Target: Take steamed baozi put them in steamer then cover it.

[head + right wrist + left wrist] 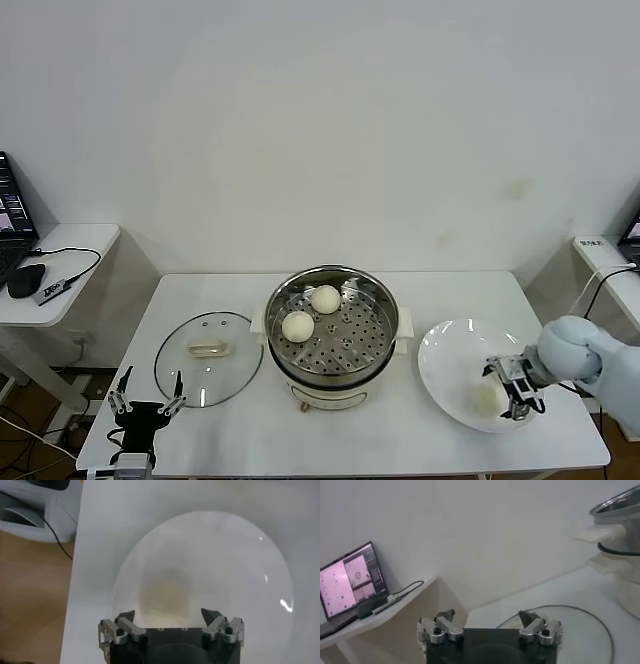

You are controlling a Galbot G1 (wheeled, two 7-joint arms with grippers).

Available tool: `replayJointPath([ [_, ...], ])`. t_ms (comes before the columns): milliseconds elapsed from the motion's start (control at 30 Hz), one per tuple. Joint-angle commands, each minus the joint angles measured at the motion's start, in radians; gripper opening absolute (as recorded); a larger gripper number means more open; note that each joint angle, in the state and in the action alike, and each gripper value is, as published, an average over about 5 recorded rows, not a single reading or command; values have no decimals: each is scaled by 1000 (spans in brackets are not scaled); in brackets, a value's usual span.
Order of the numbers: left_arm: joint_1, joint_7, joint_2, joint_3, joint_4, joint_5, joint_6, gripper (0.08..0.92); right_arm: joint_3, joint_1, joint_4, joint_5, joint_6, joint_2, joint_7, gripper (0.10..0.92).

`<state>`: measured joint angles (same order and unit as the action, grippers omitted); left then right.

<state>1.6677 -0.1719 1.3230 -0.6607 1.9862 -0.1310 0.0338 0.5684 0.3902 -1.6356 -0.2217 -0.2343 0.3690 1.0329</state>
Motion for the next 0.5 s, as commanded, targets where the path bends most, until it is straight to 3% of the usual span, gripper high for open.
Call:
replayJointPath([
  [33, -2, 0, 0, 1, -4, 0, -1, 823, -22, 45, 35, -26, -6, 35, -17, 804],
  [500, -7, 0, 1, 3, -4, 0, 0, 823, -20, 28, 43, -18, -16, 40, -9, 647],
])
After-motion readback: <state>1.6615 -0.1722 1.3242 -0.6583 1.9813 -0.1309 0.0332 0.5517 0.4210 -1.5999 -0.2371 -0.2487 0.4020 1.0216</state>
